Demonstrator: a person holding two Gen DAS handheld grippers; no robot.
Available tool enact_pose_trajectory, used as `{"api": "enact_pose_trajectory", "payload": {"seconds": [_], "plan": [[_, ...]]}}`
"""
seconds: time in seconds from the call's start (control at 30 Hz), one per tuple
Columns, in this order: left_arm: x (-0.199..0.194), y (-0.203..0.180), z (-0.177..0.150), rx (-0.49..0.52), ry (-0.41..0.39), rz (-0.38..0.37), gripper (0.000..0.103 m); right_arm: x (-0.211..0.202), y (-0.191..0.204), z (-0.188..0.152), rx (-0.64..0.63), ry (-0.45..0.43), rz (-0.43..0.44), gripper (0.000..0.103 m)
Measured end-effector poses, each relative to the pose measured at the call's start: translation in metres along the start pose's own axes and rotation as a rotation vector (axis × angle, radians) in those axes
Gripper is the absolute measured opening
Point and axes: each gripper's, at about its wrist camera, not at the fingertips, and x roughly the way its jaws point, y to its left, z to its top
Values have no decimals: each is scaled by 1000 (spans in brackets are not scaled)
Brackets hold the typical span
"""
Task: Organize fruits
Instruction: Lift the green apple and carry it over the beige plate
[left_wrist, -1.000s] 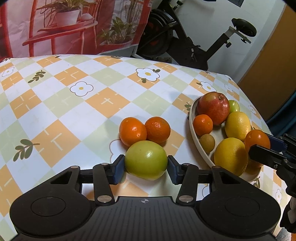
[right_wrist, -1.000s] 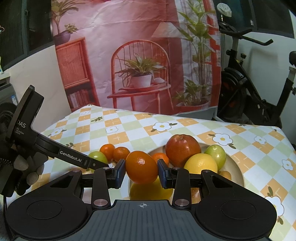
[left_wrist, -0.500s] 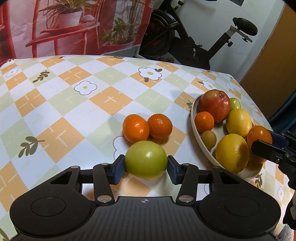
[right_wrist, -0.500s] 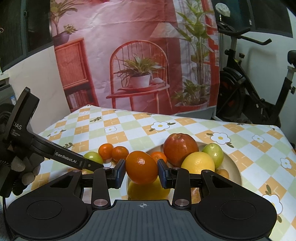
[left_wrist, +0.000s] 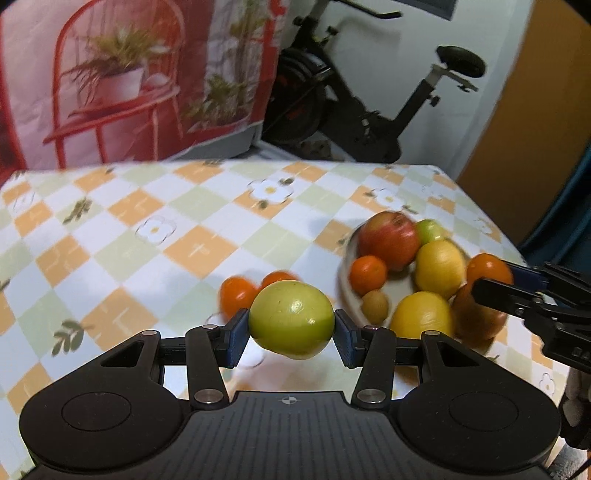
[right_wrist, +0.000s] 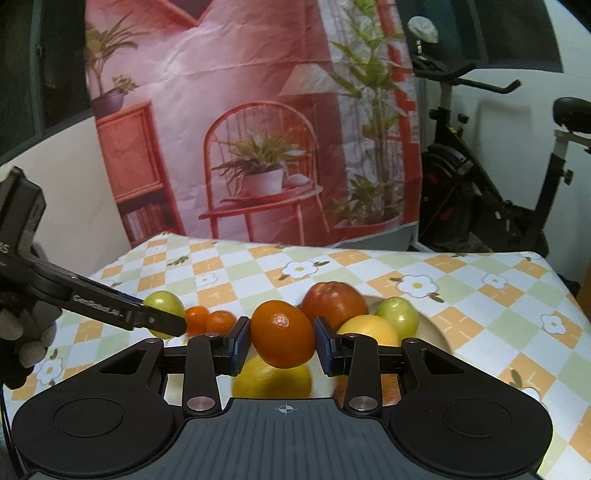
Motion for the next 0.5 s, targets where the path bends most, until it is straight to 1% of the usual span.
{"api": "enact_pose_trajectory", "payload": {"seconds": [0.13, 0.3, 0.5], "plan": [[1, -21, 10, 46, -14, -20, 51, -6, -16, -3, 35, -24, -22, 34], [11, -49, 22, 90, -12, -48, 51, -14, -40, -8, 85, -48, -40, 34], [35, -71, 34, 83, 23, -85, 51, -20, -66, -14, 134, -76, -55, 34]]}}
